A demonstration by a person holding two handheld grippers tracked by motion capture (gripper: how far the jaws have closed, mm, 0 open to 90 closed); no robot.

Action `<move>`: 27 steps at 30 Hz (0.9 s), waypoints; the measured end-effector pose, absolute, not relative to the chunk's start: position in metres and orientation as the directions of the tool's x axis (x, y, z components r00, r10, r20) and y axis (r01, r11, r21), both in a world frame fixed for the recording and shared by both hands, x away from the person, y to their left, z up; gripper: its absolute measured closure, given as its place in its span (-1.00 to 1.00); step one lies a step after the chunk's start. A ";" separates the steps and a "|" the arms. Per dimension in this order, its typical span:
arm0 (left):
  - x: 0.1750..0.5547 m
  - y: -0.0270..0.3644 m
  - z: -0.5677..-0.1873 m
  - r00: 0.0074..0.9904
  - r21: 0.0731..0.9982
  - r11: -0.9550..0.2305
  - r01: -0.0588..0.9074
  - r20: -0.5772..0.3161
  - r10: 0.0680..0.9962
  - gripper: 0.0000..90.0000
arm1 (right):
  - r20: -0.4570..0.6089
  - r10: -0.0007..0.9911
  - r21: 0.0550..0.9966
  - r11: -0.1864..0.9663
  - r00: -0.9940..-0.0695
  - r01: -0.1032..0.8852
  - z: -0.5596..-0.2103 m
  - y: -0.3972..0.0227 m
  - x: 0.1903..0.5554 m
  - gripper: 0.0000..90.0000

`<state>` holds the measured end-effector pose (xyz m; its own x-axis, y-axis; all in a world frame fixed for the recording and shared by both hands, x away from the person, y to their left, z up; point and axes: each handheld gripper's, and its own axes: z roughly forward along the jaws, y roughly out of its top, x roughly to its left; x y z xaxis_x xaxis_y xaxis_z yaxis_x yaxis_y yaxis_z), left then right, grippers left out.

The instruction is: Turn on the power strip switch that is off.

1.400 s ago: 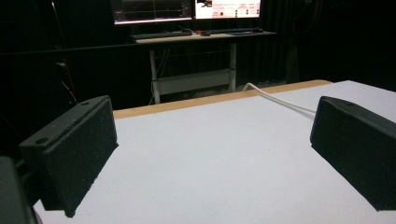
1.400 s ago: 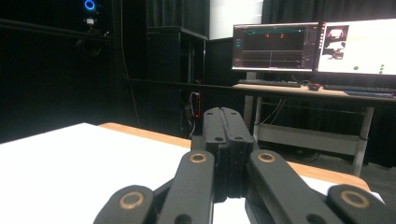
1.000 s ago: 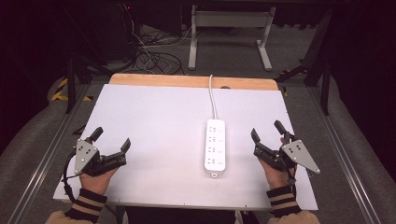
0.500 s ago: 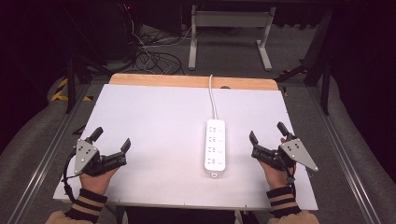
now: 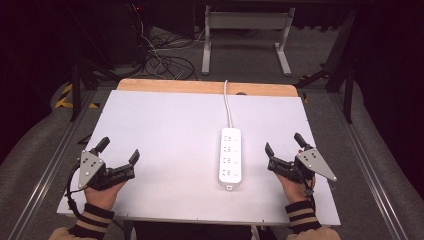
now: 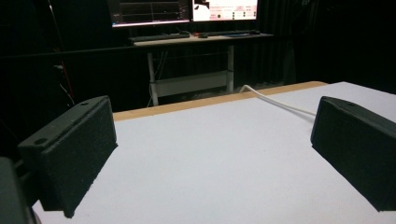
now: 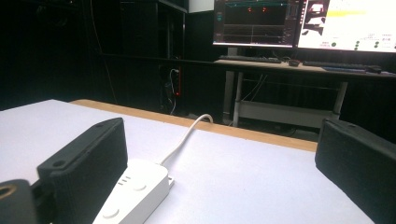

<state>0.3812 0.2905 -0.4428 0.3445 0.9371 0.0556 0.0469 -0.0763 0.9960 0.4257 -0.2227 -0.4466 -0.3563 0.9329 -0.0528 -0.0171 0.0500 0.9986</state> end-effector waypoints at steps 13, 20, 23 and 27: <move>0.381 0.290 -0.443 0.350 0.996 -0.073 0.041 0.054 0.935 -0.98 | -0.056 0.935 0.998 0.054 -0.350 -0.016 -0.448 -0.223 0.426 -0.94; 0.381 0.290 -0.443 0.350 0.996 -0.073 0.042 0.054 0.935 -0.98 | -0.055 0.936 0.998 0.052 -0.347 -0.019 -0.448 -0.222 0.426 -0.95; 0.382 0.290 -0.443 0.346 0.996 -0.071 0.044 0.052 0.937 -0.98 | -0.057 0.936 0.998 0.053 -0.347 -0.020 -0.448 -0.222 0.426 -0.95; 0.382 0.290 -0.443 0.348 0.996 -0.075 0.042 0.056 0.936 -0.98 | -0.058 0.936 0.998 0.054 -0.347 -0.020 -0.448 -0.222 0.426 -0.95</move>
<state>0.3818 0.2900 -0.4430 0.3481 0.9358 0.0556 0.0425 -0.0750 0.9963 0.4259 -0.2219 -0.4480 -0.3467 0.9362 -0.0578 -0.0201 0.0542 0.9983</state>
